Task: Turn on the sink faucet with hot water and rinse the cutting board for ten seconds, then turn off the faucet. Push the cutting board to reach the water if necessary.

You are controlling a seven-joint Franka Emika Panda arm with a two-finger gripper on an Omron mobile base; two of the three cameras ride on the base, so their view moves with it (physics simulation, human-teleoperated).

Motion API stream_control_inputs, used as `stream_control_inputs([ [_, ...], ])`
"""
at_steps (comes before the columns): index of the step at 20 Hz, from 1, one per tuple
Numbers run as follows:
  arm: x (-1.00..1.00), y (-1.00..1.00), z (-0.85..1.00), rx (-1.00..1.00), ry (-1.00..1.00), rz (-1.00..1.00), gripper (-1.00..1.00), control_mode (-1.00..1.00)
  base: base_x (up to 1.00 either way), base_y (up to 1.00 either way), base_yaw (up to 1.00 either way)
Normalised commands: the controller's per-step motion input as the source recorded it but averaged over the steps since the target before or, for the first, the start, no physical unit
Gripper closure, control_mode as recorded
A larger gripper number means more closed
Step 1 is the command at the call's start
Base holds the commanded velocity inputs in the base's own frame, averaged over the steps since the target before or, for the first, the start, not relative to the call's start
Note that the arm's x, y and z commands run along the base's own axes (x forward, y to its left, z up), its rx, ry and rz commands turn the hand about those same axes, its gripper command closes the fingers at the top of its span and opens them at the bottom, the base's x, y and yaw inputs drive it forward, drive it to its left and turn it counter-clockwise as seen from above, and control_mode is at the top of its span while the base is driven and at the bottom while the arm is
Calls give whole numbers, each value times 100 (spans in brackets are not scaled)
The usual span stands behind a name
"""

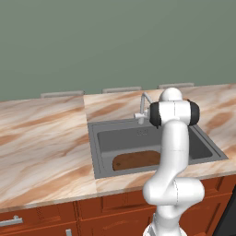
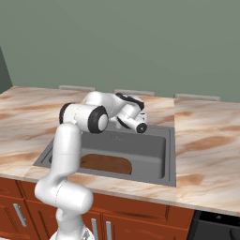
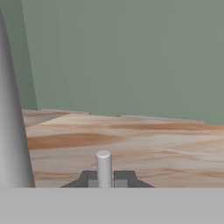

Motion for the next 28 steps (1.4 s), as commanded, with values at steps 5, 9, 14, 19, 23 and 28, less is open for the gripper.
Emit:
stream_control_inputs([
  [5, 0, -34, 0, 0, 0, 0, 100, -100, 0, 0, 0],
  [9, 0, -42, 0, 0, 0, 0, 100, -100, 0, 0, 0],
  [14, 0, -51, 0, 0, 0, 0, 100, -100, 0, 0, 0],
  [19, 0, -53, 0, 1, 0, 0, 100, -100, 0, 0, 0],
  [23, -1, -61, 0, 2, 0, 0, 100, -100, 0, 0, 0],
  [28, -5, -64, 0, 3, 0, 0, 100, -100, 0, 0, 0],
])
